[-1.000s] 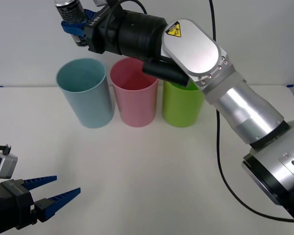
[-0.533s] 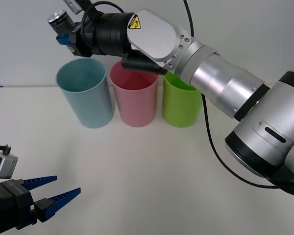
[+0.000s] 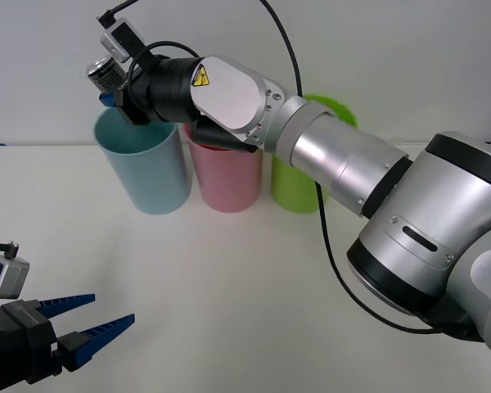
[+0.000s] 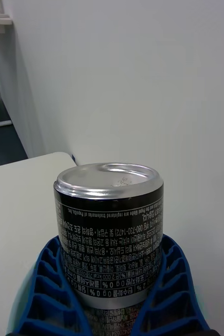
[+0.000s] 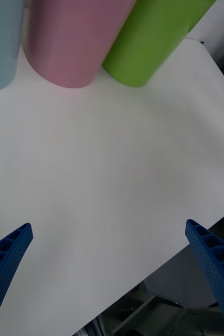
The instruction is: Put cans in the blue bin and PET bottles in the pink bin and trash in the green bin.
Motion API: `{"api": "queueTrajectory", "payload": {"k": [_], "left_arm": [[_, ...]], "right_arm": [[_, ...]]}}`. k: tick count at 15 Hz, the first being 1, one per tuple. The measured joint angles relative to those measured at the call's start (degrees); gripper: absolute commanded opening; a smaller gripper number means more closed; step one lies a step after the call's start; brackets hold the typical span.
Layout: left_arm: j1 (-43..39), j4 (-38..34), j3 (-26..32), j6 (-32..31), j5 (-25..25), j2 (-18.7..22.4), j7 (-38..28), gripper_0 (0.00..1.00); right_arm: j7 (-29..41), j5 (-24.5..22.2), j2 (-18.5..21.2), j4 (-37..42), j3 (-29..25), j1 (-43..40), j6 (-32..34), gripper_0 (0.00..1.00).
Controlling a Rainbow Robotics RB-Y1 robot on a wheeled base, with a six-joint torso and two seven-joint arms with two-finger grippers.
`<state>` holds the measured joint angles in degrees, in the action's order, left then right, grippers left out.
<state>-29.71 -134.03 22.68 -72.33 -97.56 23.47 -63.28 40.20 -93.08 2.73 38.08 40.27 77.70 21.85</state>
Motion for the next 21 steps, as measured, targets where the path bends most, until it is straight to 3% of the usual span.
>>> {"api": "queueTrajectory", "payload": {"k": [9,19,20,21], "left_arm": [[0.0,0.0,0.0,0.0,0.0,0.0,0.0,1.0],[0.0,0.0,0.0,0.0,0.0,0.0,0.0,1.0],[0.0,0.0,0.0,0.0,0.0,0.0,0.0,1.0],[0.0,0.0,0.0,0.0,0.0,0.0,0.0,1.0]], "right_arm": [[-0.4,-1.8,-3.7,-4.9,0.4,0.0,-8.2,0.0],[0.0,-2.0,-3.7,-5.3,1.0,0.0,-8.5,0.03],[0.1,-2.0,-3.7,-5.3,1.0,0.0,-8.5,0.5],[0.1,-2.0,-3.7,-5.3,1.0,0.0,-8.5,0.79]]}}
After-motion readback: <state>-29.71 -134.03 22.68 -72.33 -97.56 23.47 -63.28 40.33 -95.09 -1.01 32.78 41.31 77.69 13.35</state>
